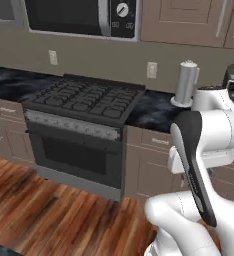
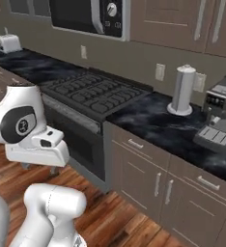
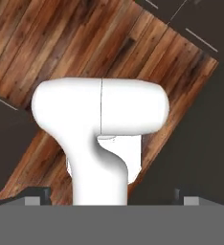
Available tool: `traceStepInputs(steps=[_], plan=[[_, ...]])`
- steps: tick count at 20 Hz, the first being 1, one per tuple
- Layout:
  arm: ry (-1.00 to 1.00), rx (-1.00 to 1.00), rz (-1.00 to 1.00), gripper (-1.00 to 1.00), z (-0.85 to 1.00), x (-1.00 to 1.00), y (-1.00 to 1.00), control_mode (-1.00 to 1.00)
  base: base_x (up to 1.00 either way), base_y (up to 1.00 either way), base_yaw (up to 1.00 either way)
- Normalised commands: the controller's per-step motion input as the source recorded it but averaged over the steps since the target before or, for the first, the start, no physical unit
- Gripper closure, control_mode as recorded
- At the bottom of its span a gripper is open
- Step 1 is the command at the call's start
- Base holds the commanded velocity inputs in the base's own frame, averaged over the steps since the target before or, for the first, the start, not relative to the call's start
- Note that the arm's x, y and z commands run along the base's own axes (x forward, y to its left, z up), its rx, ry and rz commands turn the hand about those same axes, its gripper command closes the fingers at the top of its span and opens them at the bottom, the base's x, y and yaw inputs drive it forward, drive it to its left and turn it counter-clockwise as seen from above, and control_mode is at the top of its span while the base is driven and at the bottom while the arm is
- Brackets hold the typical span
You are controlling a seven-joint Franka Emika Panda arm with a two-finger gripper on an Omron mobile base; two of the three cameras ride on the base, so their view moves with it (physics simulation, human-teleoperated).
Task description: Retrieve the butter from the fridge and place it on a plate on the dining table. Then retrieve the butter knife by the fridge and place it near the plate.
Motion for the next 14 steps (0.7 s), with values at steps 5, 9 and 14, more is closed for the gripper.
traceStepInputs(steps=[5, 9, 14], plan=[[0.0, 0.0, 0.0, -1.0, 0.0, 0.0, 0.0, 1.0, 0.0, -0.05, 0.77], [0.0, 0.0, 0.0, -1.0, 0.0, 0.0, 0.0, 1.0, 0.09, -0.39, 0.87], [0.0, 0.0, 0.0, -1.0, 0.0, 0.0, 0.0, 1.0, 0.07, -0.49, 0.83]])
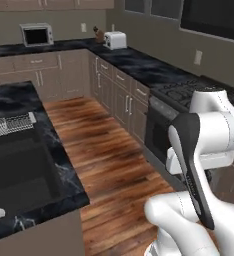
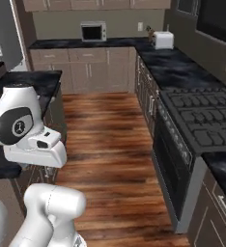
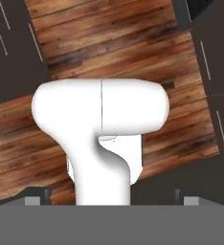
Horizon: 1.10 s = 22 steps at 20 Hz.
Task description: Retrieve the butter from the fridge and place it on a plate on the dining table. Then retrieve the butter knife by the fridge and place it near the plate.
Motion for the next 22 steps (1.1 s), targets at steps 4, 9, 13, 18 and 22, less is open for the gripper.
traceStepInputs(steps=[4, 9, 13, 18, 22], plan=[[0.0, 0.0, 0.0, -1.0, 0.0, 0.0, 0.0, 1.0, 0.03, -0.78, 0.67], [0.0, 0.0, 0.0, -1.0, 0.0, 0.0, 0.0, 1.0, 0.37, -0.7, 0.1], [0.0, 0.0, 0.0, -1.0, 0.0, 0.0, 0.0, 1.0, 0.42, 0.08, -0.18], [0.0, 0.0, 0.0, -1.0, 0.0, 0.0, 0.0, 1.0, 0.56, 0.32, -0.14], [0.0, 0.0, 0.0, -1.0, 0.0, 0.0, 0.0, 1.0, 0.87, 0.0, -0.03]])
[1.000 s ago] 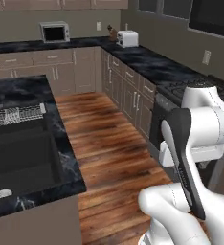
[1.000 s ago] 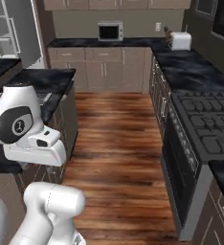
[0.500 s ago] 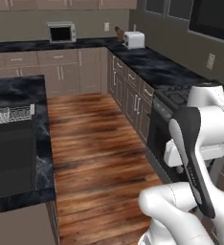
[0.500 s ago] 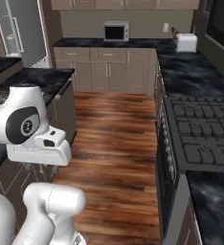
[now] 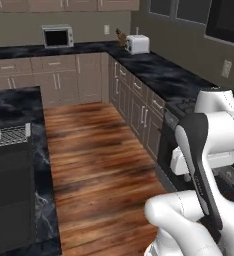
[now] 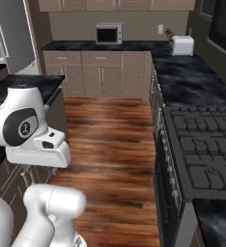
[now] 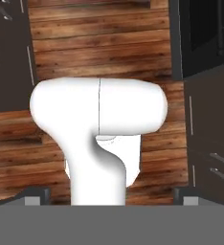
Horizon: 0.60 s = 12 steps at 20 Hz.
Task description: Retrieve the butter from the fridge and place it on a plate on the dining table. Then retrieve the butter knife by the fridge and place it near the plate.
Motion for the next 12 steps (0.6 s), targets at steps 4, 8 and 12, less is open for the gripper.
traceStepInputs(steps=[4, 8, 12], plan=[[0.0, 0.0, 0.0, -1.0, 0.0, 0.0, 0.0, 1.0, 1.0, 0.0, 0.0], [0.0, 0.0, 0.0, -1.0, 0.0, 0.0, 0.0, 1.0, 0.97, 0.21, 0.0], [0.0, 0.0, 0.0, -1.0, 0.0, 0.0, 0.0, 1.0, 1.0, 0.23, 0.0]])
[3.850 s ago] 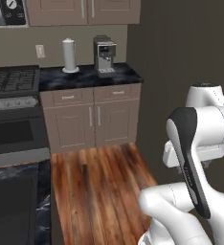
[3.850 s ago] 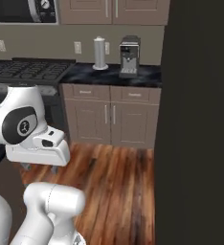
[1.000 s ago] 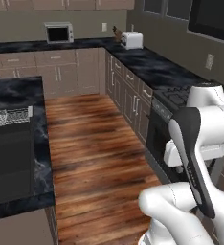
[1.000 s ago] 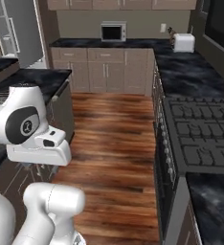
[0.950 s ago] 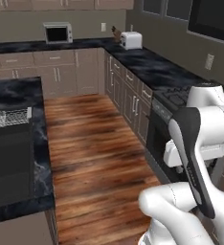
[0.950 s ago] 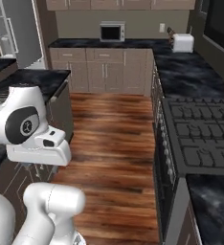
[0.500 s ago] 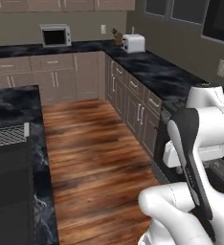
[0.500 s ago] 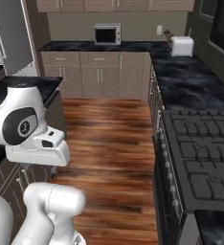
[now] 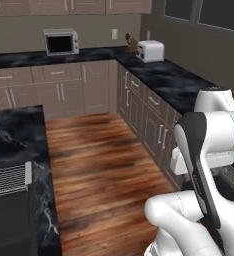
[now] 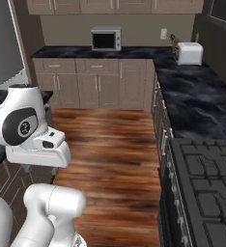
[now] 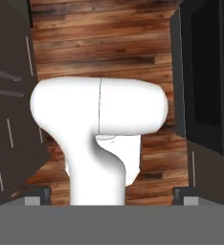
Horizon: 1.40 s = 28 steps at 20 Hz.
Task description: Retrieve the butter from the fridge and place it on a plate on the dining table. Then retrieve the butter knife by the fridge and place it near the plate.
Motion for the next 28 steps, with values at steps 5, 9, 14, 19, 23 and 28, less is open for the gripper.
traceStepInputs(steps=[5, 9, 14, 19, 23, 28], plan=[[0.0, 0.0, 0.0, -1.0, 0.0, 0.0, 0.0, 1.0, 1.0, 0.23, 0.0], [0.0, 0.0, 0.0, -1.0, 0.0, 0.0, 0.0, 1.0, 1.0, 0.3, 0.0], [0.0, 0.0, 0.0, -1.0, 0.0, 0.0, 0.0, 1.0, 1.0, 0.4, 0.0], [0.0, 0.0, 0.0, -1.0, 0.0, 0.0, 0.0, 1.0, 1.0, 0.41, 0.0], [0.0, 0.0, 0.0, -1.0, 0.0, 0.0, 0.0, 1.0, 1.0, 0.46, 0.05], [0.0, 0.0, 0.0, -1.0, 0.0, 0.0, 0.0, 1.0, 1.0, 0.53, 0.14]])
